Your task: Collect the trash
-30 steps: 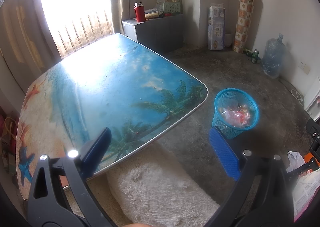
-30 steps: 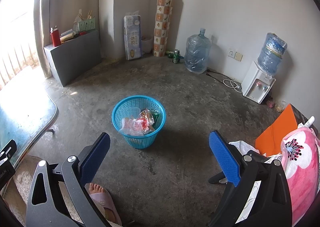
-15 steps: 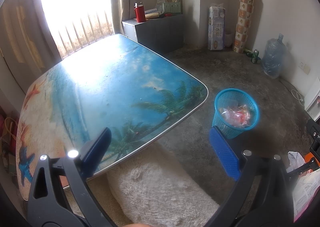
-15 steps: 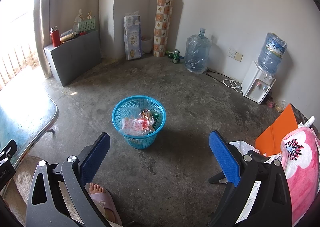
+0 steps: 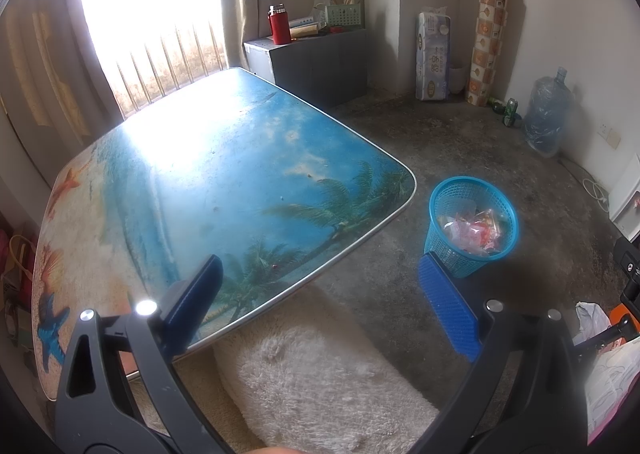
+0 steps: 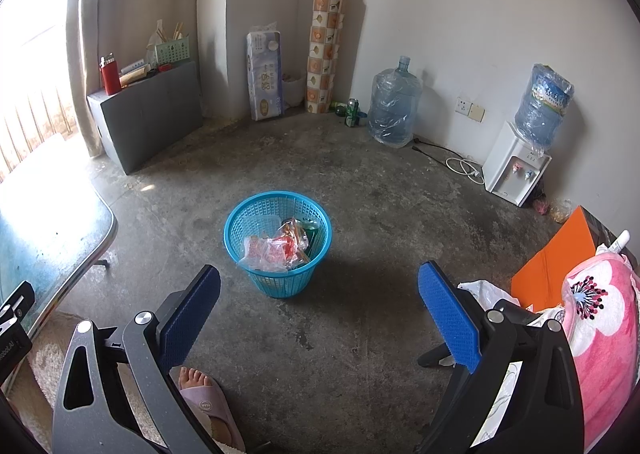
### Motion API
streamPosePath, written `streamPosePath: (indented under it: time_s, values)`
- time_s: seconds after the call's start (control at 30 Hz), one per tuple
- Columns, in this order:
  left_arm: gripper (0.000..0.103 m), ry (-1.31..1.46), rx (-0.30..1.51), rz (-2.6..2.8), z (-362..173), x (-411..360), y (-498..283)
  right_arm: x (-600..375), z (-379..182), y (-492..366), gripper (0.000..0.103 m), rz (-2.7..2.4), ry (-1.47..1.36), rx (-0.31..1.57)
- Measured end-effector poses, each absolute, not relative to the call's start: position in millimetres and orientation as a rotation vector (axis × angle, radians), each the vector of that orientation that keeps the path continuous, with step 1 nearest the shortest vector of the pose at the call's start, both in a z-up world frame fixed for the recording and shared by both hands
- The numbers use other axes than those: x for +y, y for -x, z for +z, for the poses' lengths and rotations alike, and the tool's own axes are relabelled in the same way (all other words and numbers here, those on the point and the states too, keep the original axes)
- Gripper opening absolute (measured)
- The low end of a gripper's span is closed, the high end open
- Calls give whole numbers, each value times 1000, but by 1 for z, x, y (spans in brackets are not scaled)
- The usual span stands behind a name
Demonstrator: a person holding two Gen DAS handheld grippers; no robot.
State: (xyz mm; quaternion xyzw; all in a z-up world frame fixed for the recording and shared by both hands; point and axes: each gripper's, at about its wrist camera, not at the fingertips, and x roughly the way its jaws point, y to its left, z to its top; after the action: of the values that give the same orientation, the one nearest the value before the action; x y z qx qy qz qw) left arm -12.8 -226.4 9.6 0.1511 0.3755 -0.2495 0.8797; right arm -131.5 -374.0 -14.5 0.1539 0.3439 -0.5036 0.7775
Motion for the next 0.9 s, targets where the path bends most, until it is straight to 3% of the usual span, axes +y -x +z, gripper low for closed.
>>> streamPosePath:
  time_s: [0.9]
  values:
    - [95, -315, 784, -518, 9, -227, 13, -373, -14, 134, 96, -1091, -337, 743]
